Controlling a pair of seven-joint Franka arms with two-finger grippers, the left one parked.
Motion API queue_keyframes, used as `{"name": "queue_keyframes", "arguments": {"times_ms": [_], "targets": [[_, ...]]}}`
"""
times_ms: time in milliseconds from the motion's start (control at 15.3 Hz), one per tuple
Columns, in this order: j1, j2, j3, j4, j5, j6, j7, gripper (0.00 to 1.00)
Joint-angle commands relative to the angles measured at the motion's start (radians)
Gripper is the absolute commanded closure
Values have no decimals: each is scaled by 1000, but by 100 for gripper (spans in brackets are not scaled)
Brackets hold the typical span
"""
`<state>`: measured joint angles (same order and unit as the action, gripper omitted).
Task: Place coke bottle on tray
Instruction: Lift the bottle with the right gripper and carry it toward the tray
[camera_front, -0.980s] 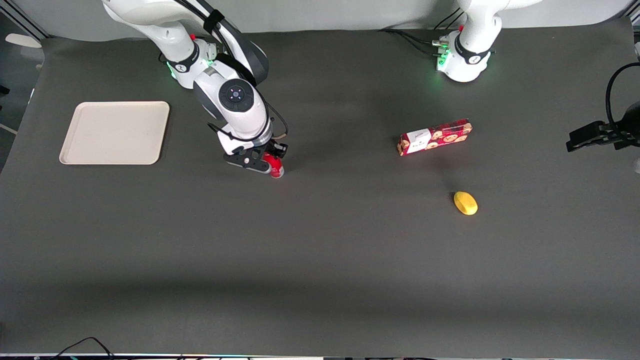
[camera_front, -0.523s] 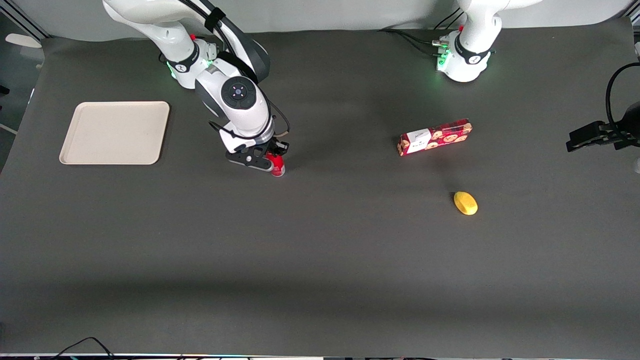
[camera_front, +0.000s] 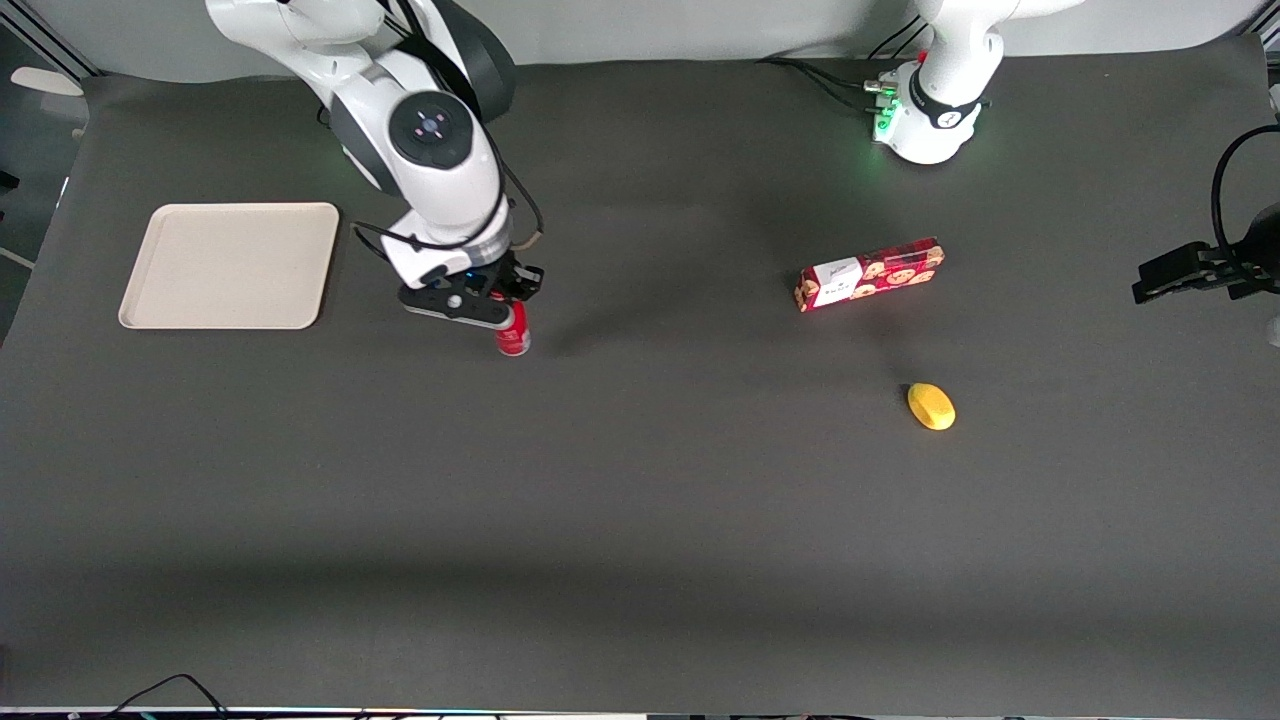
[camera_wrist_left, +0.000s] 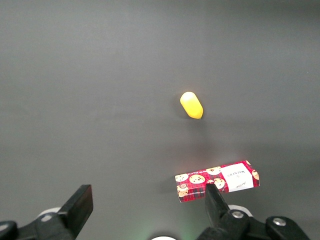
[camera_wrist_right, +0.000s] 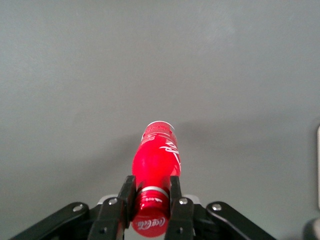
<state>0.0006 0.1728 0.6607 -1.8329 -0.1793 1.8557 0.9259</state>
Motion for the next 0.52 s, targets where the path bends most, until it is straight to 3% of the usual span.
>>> {"name": "queue_keyframes", "arguments": {"times_ms": [0, 131, 458], "targets": [[-13, -80, -67, 154, 79, -212, -187, 100], [-13, -151, -151, 208, 147, -327, -331, 100], [-11, -346, -398, 204, 162, -559, -719, 100]]}}
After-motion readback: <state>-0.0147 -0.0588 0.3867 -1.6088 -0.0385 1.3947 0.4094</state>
